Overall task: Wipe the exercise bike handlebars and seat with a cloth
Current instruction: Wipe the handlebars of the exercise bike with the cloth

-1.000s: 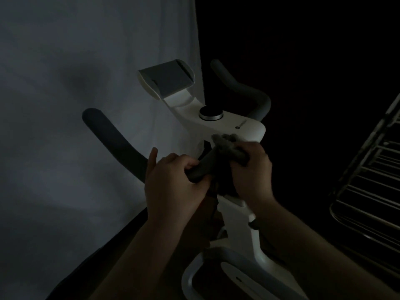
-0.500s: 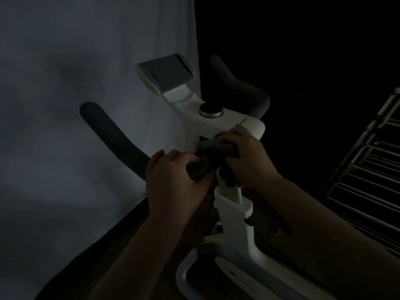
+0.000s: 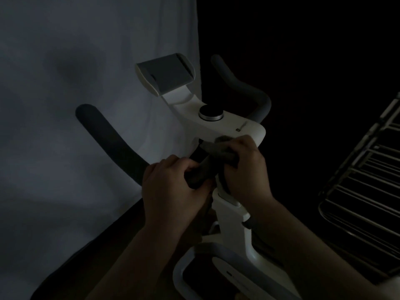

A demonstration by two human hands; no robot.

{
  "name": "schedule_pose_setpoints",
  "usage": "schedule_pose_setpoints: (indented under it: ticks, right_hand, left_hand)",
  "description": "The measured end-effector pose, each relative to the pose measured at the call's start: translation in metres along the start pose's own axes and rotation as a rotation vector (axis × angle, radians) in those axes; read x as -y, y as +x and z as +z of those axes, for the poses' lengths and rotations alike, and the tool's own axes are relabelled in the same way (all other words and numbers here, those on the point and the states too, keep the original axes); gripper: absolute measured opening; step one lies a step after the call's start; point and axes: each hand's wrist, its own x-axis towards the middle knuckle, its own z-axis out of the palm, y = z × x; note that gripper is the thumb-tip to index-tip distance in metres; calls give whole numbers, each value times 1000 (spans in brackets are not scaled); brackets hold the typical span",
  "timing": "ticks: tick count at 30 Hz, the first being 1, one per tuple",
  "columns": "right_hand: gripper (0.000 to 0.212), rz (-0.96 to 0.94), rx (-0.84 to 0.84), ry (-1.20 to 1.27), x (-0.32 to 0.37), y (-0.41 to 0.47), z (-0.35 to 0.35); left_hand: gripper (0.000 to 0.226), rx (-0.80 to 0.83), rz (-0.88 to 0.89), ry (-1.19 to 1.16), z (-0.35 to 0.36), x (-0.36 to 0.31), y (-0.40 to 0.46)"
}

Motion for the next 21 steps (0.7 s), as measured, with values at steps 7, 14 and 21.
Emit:
schedule_pose_setpoints:
  ticks: [7,14,21]
  right_hand:
    - [34,232,-214,220,-2,-23,23]
    - [30,394,-361,523,1,-26,37]
    - [37,-31,-84,111,-24,-5,4]
  left_hand:
    - [25,-3,8,65,3,-1,2]
    - [21,-128,-42,91,13,-5,5]
    - [23,-164,-62,155,21,-3,-1]
